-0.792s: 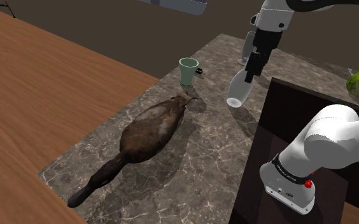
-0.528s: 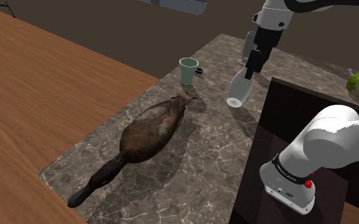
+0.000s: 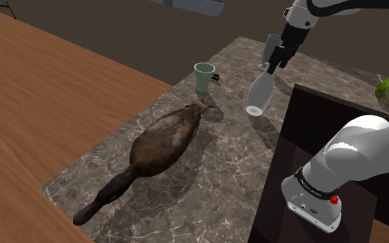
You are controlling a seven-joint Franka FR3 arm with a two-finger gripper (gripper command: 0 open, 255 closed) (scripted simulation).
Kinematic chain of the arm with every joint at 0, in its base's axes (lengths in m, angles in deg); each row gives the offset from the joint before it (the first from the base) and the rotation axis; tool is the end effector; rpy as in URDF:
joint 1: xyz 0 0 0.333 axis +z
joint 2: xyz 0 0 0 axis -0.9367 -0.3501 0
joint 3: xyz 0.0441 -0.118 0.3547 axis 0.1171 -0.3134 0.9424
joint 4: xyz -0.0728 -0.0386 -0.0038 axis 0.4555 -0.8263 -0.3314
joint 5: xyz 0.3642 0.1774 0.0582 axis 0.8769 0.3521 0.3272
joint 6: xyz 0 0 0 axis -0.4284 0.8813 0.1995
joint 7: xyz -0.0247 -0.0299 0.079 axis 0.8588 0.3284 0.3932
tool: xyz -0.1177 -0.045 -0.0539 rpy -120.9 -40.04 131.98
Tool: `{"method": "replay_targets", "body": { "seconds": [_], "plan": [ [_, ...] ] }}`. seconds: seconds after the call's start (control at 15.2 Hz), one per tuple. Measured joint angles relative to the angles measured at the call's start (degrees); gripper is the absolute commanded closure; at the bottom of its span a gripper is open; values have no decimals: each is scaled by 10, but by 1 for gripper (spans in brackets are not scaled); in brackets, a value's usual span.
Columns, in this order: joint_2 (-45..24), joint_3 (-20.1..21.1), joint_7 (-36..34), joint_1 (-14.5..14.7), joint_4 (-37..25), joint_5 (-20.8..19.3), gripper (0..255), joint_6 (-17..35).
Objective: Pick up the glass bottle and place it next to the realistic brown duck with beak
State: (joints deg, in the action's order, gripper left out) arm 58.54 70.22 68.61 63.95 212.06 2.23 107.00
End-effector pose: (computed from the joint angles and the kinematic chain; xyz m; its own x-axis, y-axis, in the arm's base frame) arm 0.3110 -0.1238 0.5454 0.9978 -0.0563 0.0351 -0.0557 -0.9983 -0.0192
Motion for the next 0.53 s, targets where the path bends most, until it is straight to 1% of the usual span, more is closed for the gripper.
{"method": "replay_targets", "body": {
  "seconds": [0.07, 0.2, 0.53],
  "plan": [
    [-6, -9, 6, -6, -7, -7, 0, 10],
    [-6, -15, 8, -11, -6, -12, 0, 21],
    [-12, -22, 10, -14, 26, -18, 0, 61]
  ]
}}
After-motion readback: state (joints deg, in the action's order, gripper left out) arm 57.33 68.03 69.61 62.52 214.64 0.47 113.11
